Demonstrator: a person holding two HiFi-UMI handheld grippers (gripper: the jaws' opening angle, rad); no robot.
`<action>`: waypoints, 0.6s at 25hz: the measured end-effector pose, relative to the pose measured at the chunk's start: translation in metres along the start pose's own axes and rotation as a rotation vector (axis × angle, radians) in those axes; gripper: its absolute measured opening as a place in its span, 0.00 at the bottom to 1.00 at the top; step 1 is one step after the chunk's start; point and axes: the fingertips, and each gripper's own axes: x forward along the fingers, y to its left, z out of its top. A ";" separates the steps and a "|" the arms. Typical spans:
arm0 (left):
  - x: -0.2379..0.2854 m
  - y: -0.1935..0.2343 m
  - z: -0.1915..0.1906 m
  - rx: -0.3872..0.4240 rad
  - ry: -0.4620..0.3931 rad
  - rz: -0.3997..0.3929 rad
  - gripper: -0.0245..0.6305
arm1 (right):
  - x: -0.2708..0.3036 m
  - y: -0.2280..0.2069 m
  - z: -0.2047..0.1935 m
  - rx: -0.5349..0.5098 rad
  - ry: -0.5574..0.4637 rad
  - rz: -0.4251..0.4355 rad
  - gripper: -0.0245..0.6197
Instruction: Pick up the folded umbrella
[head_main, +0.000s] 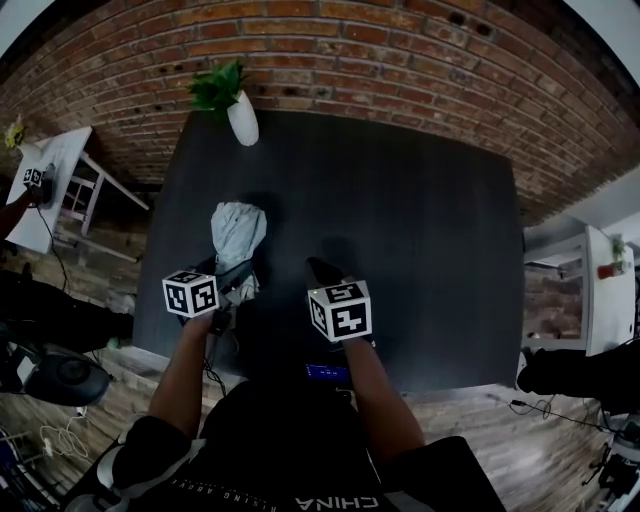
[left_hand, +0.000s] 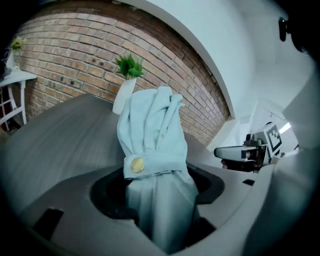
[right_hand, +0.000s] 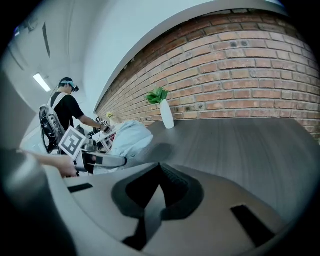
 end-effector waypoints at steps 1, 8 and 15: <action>-0.002 -0.007 0.009 0.012 -0.023 -0.016 0.49 | -0.001 0.001 0.002 -0.005 -0.006 0.002 0.05; -0.023 -0.066 0.065 0.103 -0.204 -0.116 0.49 | -0.018 0.008 0.038 -0.052 -0.097 0.024 0.05; -0.047 -0.126 0.083 0.143 -0.345 -0.203 0.49 | -0.055 0.011 0.075 -0.054 -0.244 0.061 0.05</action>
